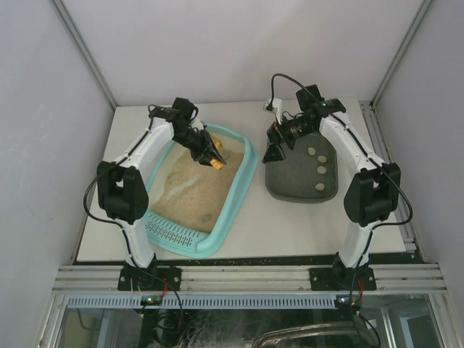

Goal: Clean the litter box

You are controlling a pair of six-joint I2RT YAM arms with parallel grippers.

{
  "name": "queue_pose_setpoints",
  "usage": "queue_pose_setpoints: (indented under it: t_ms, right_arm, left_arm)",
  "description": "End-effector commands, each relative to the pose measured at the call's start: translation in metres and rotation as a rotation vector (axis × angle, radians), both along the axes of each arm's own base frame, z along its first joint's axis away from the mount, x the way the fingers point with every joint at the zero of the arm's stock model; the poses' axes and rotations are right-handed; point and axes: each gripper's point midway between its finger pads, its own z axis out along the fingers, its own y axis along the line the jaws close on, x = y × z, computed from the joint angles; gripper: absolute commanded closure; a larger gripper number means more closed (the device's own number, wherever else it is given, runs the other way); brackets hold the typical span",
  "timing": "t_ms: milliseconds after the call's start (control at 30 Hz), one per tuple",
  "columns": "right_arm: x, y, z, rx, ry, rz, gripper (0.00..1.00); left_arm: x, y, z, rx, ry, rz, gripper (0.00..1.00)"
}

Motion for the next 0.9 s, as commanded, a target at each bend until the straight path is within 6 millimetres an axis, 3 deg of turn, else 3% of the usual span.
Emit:
queue_pose_setpoints:
  t_ms: [0,167,267,400,600,867]
  right_arm:
    - [0.014,0.000,0.007,0.006,-0.021,-0.022,0.00]
    - [0.028,-0.009,-0.004,-0.005,-0.014,-0.056,0.00]
    - [0.039,-0.015,-0.010,0.004,0.013,-0.091,0.00]
    - [0.042,-0.016,-0.014,0.009,0.033,-0.095,0.00]
    - [0.046,-0.019,-0.013,0.003,0.006,-0.095,0.00]
    - [0.051,-0.021,-0.008,0.013,0.013,-0.141,0.00]
  left_arm:
    - [0.010,0.003,0.015,-0.007,-0.164,-0.049,1.00]
    - [-0.043,0.023,-0.018,0.020,-0.050,-0.049,1.00]
    - [-0.057,0.020,-0.021,-0.030,0.005,-0.036,1.00]
    - [-0.045,0.008,-0.017,-0.070,-0.043,-0.059,1.00]
    - [-0.022,0.000,-0.044,-0.078,-0.068,-0.099,1.00]
    - [-0.025,-0.004,-0.056,-0.134,-0.028,-0.092,1.00]
